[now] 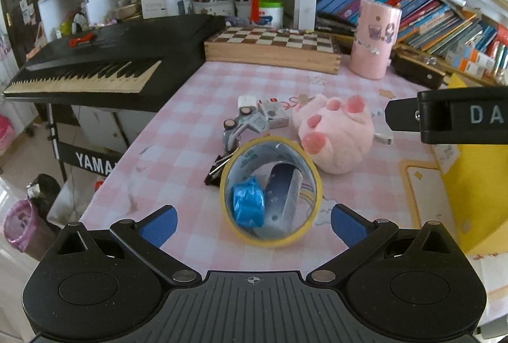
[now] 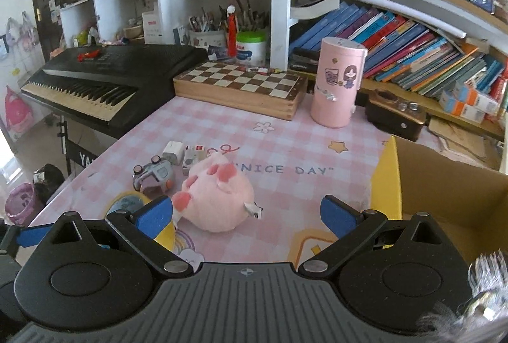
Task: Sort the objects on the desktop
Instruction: 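Reach the left tool to the yellow tape roll while the right tool reaches the pink plush pig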
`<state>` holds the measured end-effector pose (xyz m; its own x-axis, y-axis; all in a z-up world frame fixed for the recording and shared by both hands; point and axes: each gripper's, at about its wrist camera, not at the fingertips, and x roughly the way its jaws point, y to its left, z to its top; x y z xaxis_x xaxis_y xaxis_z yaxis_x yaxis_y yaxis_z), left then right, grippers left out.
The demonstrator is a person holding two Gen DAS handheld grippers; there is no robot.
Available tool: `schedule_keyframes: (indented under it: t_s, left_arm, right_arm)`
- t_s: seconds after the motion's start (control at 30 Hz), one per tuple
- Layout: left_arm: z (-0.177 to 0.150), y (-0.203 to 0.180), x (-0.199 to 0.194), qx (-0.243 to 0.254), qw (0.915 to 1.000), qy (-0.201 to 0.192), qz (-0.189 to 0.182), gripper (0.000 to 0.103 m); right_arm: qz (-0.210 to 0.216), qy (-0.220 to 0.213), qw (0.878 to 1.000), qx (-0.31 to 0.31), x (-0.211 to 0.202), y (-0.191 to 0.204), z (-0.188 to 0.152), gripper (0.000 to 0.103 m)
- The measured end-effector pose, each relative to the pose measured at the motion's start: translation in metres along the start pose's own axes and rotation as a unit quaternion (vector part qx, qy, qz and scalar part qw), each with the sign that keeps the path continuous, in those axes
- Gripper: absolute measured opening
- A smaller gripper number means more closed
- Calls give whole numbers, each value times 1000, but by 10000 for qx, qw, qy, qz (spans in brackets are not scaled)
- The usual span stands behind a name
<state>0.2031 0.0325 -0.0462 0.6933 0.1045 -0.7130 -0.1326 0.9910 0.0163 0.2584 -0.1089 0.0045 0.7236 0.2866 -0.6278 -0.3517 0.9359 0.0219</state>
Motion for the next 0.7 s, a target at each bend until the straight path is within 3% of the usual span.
schedule_keyframes:
  t_s: [0.3, 0.6, 0.67, 0.7]
  left_arm:
    - [10, -2, 40, -221, 9991, 336, -150, 103]
    - [12, -6, 54, -77, 9988, 472, -132, 102]
    - [12, -7, 55, -56, 9987, 468, -168, 94]
    - [12, -7, 55, -48, 9987, 464, -226, 86]
  right_arm:
    - [397, 548, 9976, -160, 45, -5, 13, 100]
    - [802, 1090, 9908, -32, 94, -1, 20, 101]
    - [900, 1184, 9889, -44, 104, 1, 20, 101]
    - [905, 1224, 9883, -47, 108, 2, 20, 101]
